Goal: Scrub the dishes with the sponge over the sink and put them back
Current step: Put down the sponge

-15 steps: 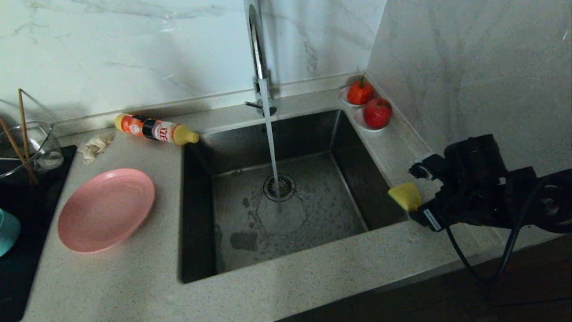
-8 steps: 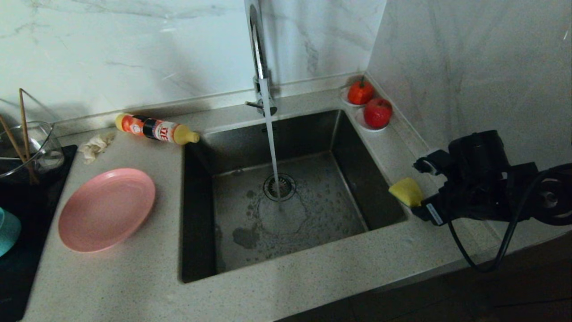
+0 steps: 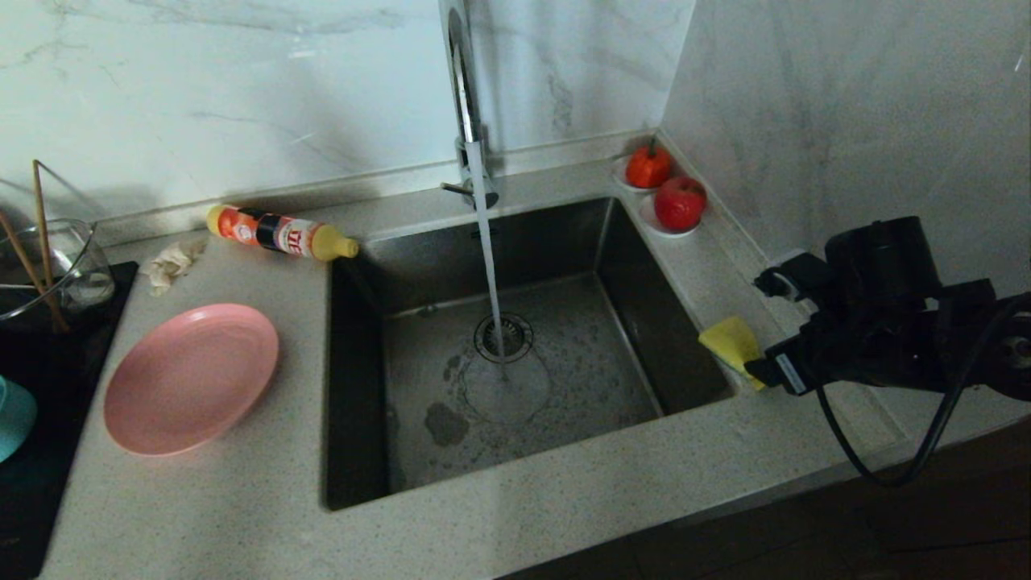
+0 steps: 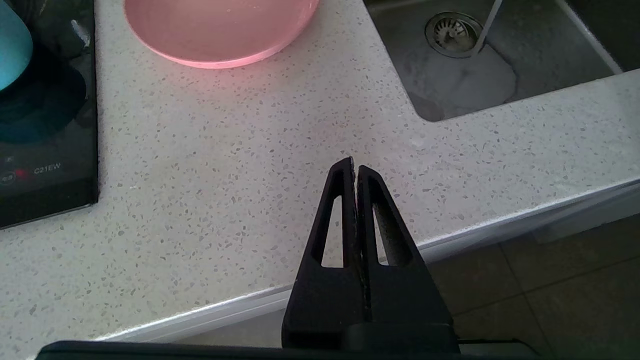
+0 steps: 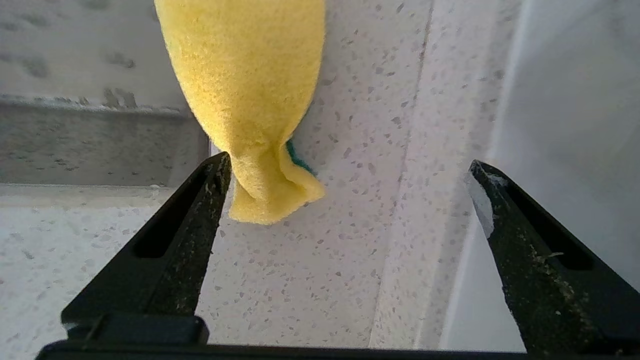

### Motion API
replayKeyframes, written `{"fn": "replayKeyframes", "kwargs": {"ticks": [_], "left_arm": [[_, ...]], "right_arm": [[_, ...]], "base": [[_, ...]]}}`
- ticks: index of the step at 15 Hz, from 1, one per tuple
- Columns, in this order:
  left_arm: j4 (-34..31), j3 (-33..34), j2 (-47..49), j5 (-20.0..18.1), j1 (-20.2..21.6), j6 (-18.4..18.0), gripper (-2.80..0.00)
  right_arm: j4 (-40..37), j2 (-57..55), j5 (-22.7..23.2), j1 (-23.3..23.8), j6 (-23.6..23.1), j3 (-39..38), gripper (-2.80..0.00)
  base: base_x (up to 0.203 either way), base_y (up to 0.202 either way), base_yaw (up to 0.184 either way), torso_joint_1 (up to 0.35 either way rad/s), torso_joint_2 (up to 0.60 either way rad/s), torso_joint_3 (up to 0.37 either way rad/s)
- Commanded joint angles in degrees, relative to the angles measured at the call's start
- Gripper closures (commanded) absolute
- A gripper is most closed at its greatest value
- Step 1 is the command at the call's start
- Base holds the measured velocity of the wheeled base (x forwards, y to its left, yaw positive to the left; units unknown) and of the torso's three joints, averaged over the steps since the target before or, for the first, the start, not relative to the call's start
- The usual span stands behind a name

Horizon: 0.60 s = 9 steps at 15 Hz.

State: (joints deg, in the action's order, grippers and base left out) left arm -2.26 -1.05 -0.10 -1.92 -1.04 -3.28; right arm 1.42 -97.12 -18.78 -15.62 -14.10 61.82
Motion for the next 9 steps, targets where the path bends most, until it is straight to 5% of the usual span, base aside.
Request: {"fn": "replayKeyframes", "kwargs": {"ticks": [1, 6, 7, 9], "left_arm": [[0.0, 0.0, -0.1, 0.0, 0.0, -0.1, 0.0], [0.0, 0.0, -0.1, 0.0, 0.0, -0.1, 0.0], [0.0, 0.0, -0.1, 0.0, 0.0, -0.1, 0.0], [0.0, 0.0, -0.1, 0.0, 0.0, -0.1, 0.0]], "right_arm": [[0.1, 2.0, 0.7, -0.3, 0.0, -0.6, -2.8], [0.0, 4.8, 1.6, -3.8, 2.3, -0.4, -2.8], [0.0, 5.9, 1.7, -4.2, 2.7, -0.3, -0.12], [0.4, 8.8, 2.7, -5.2, 4.3, -0.3, 0.0]], "base": [[0.0, 0.0, 0.0, 0.0, 0.0, 0.0], [0.0, 0.0, 0.0, 0.0, 0.0, 0.0], [0.0, 0.0, 0.0, 0.0, 0.0, 0.0], [0.0, 0.0, 0.0, 0.0, 0.0, 0.0]]}}
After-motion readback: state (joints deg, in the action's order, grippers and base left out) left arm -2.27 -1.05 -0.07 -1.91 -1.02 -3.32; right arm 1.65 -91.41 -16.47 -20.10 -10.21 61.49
